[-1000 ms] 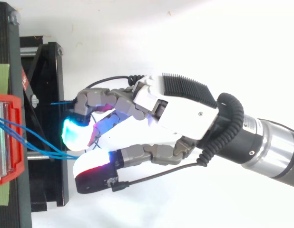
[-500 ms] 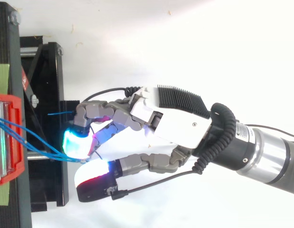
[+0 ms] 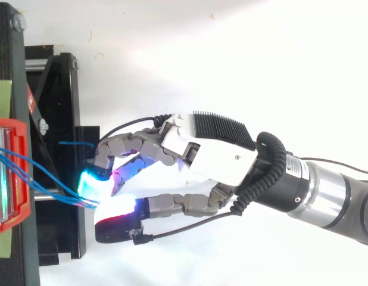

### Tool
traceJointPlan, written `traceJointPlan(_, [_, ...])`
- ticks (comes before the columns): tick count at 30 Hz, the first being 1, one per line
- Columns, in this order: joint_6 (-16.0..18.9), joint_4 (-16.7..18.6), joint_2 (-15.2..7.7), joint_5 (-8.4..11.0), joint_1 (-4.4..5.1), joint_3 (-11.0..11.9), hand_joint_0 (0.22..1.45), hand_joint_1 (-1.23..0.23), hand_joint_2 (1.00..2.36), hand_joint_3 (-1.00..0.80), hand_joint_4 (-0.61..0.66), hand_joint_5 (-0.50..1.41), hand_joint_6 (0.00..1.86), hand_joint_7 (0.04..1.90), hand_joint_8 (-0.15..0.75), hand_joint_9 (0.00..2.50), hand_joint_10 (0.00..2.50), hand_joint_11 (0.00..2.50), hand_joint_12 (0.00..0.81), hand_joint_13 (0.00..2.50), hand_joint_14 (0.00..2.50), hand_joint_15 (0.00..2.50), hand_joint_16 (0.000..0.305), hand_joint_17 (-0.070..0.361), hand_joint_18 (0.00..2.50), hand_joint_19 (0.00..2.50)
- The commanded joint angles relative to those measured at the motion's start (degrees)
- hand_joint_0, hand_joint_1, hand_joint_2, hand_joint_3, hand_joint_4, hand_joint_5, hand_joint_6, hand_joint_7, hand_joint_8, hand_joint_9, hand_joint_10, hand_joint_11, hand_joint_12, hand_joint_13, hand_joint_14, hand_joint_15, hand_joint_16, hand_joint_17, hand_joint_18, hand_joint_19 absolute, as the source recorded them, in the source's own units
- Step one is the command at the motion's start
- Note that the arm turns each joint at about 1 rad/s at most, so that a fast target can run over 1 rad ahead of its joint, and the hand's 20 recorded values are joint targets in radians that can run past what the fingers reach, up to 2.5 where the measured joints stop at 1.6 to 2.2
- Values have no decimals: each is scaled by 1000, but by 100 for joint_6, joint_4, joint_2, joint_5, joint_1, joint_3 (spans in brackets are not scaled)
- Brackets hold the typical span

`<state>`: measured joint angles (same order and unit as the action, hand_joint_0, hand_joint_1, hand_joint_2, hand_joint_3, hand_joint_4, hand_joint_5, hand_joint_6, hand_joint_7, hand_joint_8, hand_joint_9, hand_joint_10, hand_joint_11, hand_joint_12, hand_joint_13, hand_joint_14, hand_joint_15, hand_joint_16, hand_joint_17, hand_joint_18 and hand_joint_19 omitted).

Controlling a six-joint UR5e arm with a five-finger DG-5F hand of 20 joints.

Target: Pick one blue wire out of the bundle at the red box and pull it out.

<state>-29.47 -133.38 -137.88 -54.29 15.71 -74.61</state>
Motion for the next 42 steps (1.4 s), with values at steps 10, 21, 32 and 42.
traceJointPlan(10, [258, -4, 7, -11, -32, 114, 579, -671, 1015, -77, 131, -178, 917, 919, 359, 932, 12, 480, 454, 663, 11, 323, 61, 138, 636, 434])
traceJointPlan(21, [609, -373, 51, -108, -59, 254, 619, -746, 1014, -6, 29, -174, 942, 949, 361, 946, 12, 498, 450, 678, 12, 326, 60, 136, 649, 424])
traceJointPlan(32, [987, -1788, 595, -90, -68, 289, 637, -732, 1013, -322, 120, -149, 933, 1108, 355, 1122, 20, 696, 417, 717, 15, 380, 52, 117, 636, 465])
traceJointPlan(42, [1374, -2474, 736, -82, -76, 483, 699, -833, 1021, -132, 8, -136, 963, 1191, 365, 1119, 20, 680, 420, 758, 15, 391, 51, 115, 689, 447])
